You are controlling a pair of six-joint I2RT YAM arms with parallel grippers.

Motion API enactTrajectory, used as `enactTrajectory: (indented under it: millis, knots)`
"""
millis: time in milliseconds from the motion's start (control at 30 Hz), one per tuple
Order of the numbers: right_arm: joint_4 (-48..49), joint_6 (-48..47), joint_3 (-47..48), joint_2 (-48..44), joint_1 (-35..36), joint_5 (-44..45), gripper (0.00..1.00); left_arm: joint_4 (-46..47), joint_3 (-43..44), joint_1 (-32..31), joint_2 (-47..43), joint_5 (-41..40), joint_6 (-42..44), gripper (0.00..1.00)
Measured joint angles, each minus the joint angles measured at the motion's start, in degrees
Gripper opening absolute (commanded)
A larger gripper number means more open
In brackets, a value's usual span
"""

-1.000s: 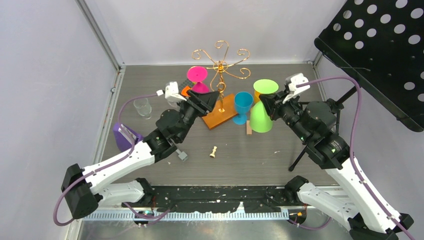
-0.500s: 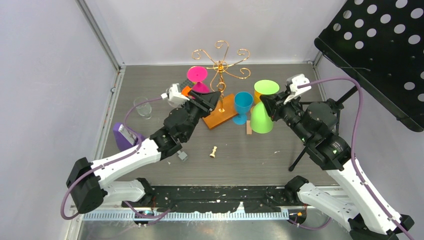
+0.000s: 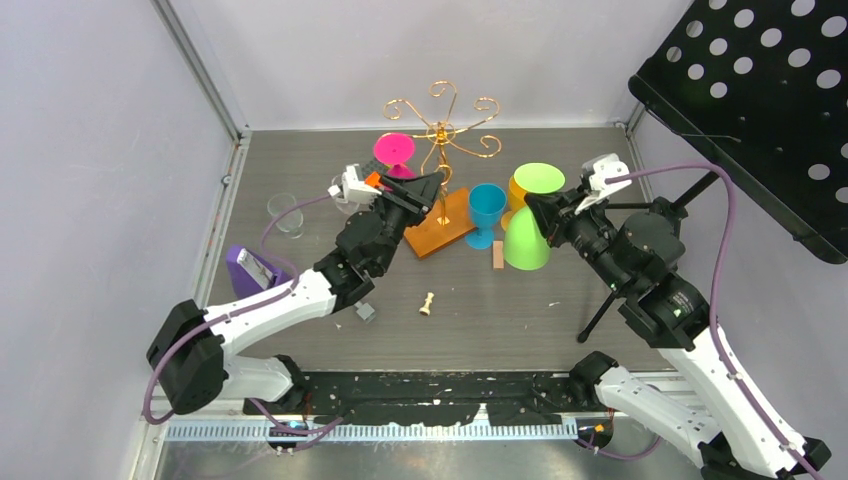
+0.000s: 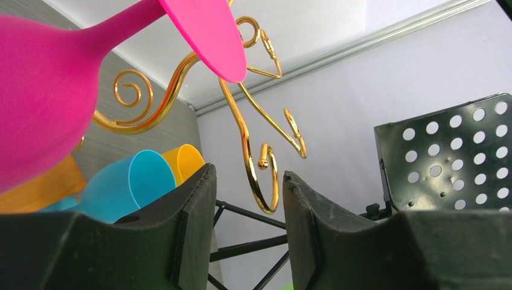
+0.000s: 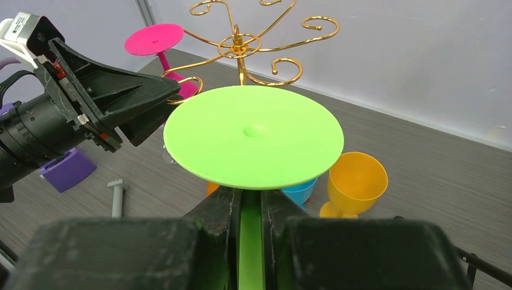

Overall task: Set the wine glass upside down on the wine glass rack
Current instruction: Move the wine rack to the center of the board.

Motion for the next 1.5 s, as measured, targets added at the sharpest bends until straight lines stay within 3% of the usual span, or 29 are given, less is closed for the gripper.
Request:
enactTrajectory:
  millis: [500,733,1500]
  knots:
    - [-0.9,1.0,-0.7,-0.5,0.0,0.0,0.05,3.7,0.7,0.6,2.3,-0.5,-1.7,0.16]
    - [-0.9,1.1,-0.7,-0.6,0.0,0.2,0.05,3.2,0.9,0.9,1.9,-0.5,-1.7,0.00]
    - [-0.8,1.6,-0.7,1.6,0.0,0.3,0.06,-9.6,-1.2,1.5,-7.8,-2.9,-1.0,0.00]
